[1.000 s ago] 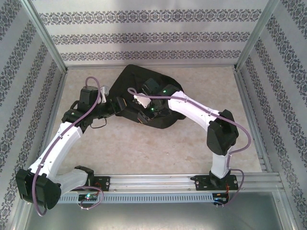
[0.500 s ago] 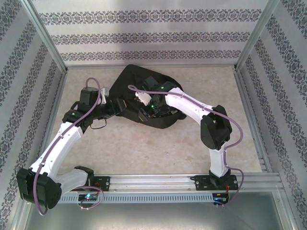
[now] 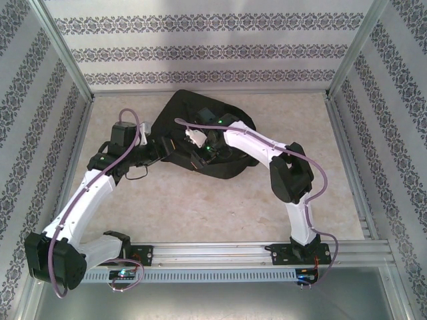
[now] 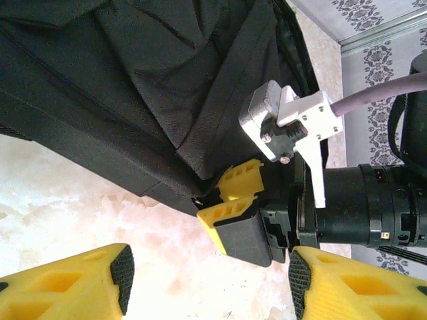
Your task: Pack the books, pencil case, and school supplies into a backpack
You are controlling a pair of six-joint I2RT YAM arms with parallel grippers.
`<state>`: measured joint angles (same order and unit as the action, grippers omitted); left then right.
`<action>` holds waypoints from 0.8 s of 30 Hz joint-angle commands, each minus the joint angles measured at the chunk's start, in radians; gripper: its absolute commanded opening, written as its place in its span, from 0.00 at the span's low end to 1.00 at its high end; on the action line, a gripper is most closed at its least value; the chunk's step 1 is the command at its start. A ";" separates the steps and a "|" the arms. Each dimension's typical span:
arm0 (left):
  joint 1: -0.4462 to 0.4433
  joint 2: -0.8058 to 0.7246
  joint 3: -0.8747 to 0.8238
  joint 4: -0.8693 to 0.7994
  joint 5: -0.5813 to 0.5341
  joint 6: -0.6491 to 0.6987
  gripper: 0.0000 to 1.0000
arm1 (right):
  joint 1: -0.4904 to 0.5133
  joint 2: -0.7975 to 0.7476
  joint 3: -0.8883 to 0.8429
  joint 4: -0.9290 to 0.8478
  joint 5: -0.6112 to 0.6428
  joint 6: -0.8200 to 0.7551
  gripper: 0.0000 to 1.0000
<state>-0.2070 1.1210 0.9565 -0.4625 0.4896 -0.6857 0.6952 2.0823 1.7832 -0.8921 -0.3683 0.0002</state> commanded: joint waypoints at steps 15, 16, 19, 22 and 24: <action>0.008 0.073 -0.172 0.276 0.002 -0.281 0.72 | -0.080 -0.114 -0.154 0.153 -0.297 0.117 0.12; 0.005 0.095 -0.172 0.293 0.000 -0.299 0.73 | -0.082 -0.114 -0.156 0.156 -0.304 0.118 0.10; -0.008 0.166 -0.158 0.343 -0.008 -0.329 0.74 | -0.080 -0.111 -0.160 0.164 -0.315 0.126 0.06; -0.020 0.231 -0.141 0.378 -0.016 -0.348 0.73 | -0.079 -0.111 -0.164 0.172 -0.322 0.132 0.01; -0.025 0.263 -0.140 0.404 -0.029 -0.360 0.72 | -0.077 -0.115 -0.171 0.181 -0.325 0.136 0.00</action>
<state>-0.2173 1.3552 0.7944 -0.1547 0.4858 -0.9932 0.6170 2.0045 1.6268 -0.7460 -0.6388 0.1143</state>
